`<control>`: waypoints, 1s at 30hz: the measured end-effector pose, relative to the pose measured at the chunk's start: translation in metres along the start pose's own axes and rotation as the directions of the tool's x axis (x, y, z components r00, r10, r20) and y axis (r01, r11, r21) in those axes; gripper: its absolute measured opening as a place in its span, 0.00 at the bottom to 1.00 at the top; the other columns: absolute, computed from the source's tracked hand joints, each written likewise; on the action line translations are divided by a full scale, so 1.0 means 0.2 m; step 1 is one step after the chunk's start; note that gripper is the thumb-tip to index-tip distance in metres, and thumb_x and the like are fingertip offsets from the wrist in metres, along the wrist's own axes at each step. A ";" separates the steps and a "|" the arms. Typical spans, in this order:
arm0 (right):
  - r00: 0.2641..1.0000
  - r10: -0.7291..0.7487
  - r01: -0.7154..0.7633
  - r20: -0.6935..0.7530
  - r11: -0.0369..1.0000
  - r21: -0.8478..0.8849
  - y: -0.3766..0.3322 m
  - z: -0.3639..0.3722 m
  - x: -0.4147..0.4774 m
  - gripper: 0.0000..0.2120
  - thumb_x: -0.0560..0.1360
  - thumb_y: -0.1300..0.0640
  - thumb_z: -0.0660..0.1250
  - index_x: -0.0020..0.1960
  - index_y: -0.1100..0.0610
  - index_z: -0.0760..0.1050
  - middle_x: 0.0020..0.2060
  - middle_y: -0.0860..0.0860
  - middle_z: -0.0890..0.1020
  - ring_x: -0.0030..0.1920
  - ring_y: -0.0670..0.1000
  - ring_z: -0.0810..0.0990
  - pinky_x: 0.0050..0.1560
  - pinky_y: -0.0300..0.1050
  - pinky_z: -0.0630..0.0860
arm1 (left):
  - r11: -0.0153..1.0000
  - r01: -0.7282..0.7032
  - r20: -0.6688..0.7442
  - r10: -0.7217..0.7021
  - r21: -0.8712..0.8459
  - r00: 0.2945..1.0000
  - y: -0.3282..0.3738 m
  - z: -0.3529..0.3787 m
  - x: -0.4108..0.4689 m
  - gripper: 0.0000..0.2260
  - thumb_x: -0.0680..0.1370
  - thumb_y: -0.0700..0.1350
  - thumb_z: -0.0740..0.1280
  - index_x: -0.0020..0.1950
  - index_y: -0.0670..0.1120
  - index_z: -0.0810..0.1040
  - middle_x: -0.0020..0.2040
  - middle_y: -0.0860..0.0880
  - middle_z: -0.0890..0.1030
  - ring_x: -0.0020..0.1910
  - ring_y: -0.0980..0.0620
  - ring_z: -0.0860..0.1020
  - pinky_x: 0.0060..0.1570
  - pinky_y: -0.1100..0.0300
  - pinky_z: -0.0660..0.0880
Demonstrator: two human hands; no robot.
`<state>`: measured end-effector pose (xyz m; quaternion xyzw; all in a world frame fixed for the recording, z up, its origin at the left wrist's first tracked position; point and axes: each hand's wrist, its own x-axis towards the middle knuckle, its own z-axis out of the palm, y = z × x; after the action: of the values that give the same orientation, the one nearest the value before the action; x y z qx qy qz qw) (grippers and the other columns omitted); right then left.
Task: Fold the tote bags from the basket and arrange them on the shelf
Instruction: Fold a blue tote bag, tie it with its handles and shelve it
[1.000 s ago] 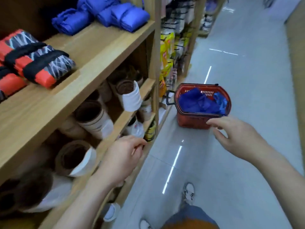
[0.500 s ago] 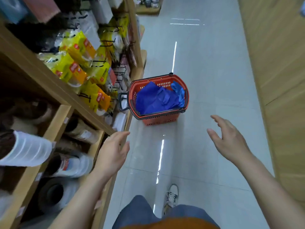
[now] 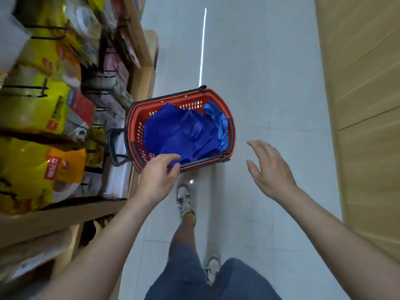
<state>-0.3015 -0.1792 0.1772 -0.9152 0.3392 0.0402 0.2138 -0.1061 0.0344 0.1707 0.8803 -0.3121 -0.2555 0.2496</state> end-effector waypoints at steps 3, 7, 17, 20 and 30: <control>0.996 -0.005 0.007 0.090 1.000 -0.029 0.06 0.20 0.29 0.23 0.80 0.53 0.61 0.74 0.53 0.64 0.70 0.53 0.70 0.67 0.56 0.70 0.62 0.53 0.72 | 1.000 0.000 0.101 0.000 -0.005 0.995 -0.03 0.20 0.37 0.12 0.79 0.46 0.67 0.62 0.46 0.80 0.58 0.48 0.82 0.58 0.48 0.78 0.60 0.55 0.72; 0.977 0.014 -0.005 0.212 0.999 -0.042 0.19 0.52 0.63 0.24 0.81 0.53 0.60 0.75 0.52 0.62 0.68 0.52 0.72 0.66 0.56 0.70 0.63 0.52 0.71 | 1.000 0.013 0.229 -0.014 0.007 0.973 -0.08 0.56 0.76 0.12 0.79 0.49 0.66 0.61 0.48 0.80 0.56 0.49 0.81 0.58 0.48 0.77 0.57 0.54 0.73; 0.918 -0.020 0.091 0.396 0.982 -0.163 0.50 1.18 1.04 0.26 0.80 0.51 0.58 0.78 0.48 0.58 0.62 0.51 0.77 0.61 0.57 0.73 0.54 0.52 0.67 | 0.988 0.120 0.400 -0.151 0.102 0.904 -0.27 1.35 1.21 0.13 0.81 0.51 0.63 0.63 0.53 0.79 0.59 0.49 0.82 0.60 0.45 0.77 0.55 0.49 0.74; 0.930 -0.025 0.084 0.366 0.986 -0.146 0.52 1.19 1.06 0.22 0.79 0.48 0.59 0.73 0.46 0.67 0.60 0.49 0.76 0.60 0.55 0.73 0.52 0.52 0.65 | 0.984 0.175 0.357 -0.156 -0.023 0.921 -0.28 1.30 1.21 0.11 0.81 0.49 0.64 0.60 0.53 0.82 0.54 0.49 0.84 0.55 0.48 0.80 0.54 0.54 0.73; 0.955 0.030 -0.049 0.297 0.997 0.055 0.48 1.05 1.22 0.18 0.73 0.58 0.68 0.63 0.54 0.78 0.54 0.55 0.72 0.52 0.58 0.77 0.49 0.51 0.77 | 0.852 0.214 -0.022 -0.255 -0.477 0.967 -0.17 0.74 1.11 0.07 0.78 0.41 0.68 0.53 0.49 0.84 0.46 0.61 0.82 0.48 0.63 0.79 0.53 0.66 0.74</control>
<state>-0.1615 -0.3030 -0.1014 -0.8850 0.3226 0.1703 0.2895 -0.0318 -0.1333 -0.0257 0.8346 -0.1201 -0.3146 0.4359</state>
